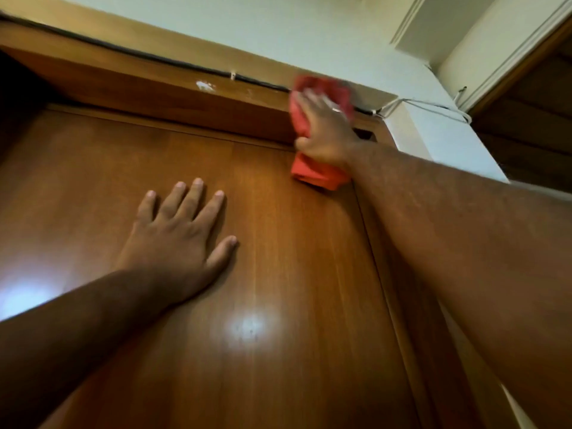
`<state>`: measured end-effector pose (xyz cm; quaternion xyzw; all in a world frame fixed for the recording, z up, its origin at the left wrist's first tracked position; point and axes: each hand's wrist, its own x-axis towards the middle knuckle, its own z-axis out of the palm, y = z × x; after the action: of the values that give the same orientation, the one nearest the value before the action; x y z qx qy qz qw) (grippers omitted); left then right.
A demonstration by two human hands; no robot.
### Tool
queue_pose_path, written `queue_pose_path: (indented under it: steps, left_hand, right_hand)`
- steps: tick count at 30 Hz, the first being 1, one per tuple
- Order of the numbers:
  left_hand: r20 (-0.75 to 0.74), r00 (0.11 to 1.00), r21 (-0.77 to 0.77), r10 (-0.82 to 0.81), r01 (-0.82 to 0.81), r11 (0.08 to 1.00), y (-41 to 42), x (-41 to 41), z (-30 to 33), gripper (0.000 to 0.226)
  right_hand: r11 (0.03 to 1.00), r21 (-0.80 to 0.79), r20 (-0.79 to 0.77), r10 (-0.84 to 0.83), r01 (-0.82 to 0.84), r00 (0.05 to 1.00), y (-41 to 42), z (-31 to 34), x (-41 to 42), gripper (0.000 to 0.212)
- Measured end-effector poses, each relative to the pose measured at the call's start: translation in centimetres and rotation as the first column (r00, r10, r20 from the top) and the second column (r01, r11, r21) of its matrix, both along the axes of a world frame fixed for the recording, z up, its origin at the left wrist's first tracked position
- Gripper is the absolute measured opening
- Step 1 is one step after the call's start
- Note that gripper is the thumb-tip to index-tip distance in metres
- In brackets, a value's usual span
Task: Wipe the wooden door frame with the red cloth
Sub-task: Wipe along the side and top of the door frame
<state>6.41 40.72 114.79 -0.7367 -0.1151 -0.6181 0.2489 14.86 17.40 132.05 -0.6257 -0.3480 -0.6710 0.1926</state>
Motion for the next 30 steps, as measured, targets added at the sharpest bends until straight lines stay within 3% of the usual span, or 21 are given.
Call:
queue_pose_path:
  steps: [2,4,10,16,23,27,30]
  left_hand:
    - [-0.004,1.000,0.000,-0.012,0.012,1.000,0.0,0.0,0.0,0.086]
    - [-0.021,0.999,-0.003,-0.036,0.036,0.999,0.0,-0.2,0.2,0.087]
    - [-0.157,0.987,0.167,-0.027,0.053,0.985,4.0,-4.4,-0.3,0.090]
    - [-0.029,0.999,-0.030,0.037,-0.038,0.999,10.0,-9.2,-0.7,0.101]
    - [-0.005,1.000,0.032,-0.013,0.013,0.999,11.0,-8.4,-0.3,0.099]
    - [0.007,0.999,0.042,-0.039,0.039,0.998,11.2,-8.4,-0.4,0.097]
    - [-0.006,0.999,0.049,-0.035,0.035,0.998,11.2,-8.2,-0.4,0.097]
  right_hand:
    - [0.986,0.136,-0.195,-0.067,0.095,0.978,-3.1,-0.7,2.2,0.090]
    - [0.972,0.163,-0.308,-0.110,0.167,0.945,-4.5,-1.0,3.3,0.092]
    - [0.965,0.191,-0.298,-0.116,0.178,0.948,-0.4,-0.5,0.2,0.095]
    - [0.994,0.108,-0.051,-0.017,0.023,0.999,9.5,-0.7,-6.2,0.098]
    - [0.999,-0.035,0.142,0.033,-0.028,0.989,20.3,-0.6,-13.2,0.096]
    - [0.996,-0.074,0.242,-0.031,0.050,0.970,19.9,-0.4,-13.0,0.089]
    - [0.999,0.005,0.194,-0.045,0.045,0.980,16.1,-0.6,-10.4,0.089]
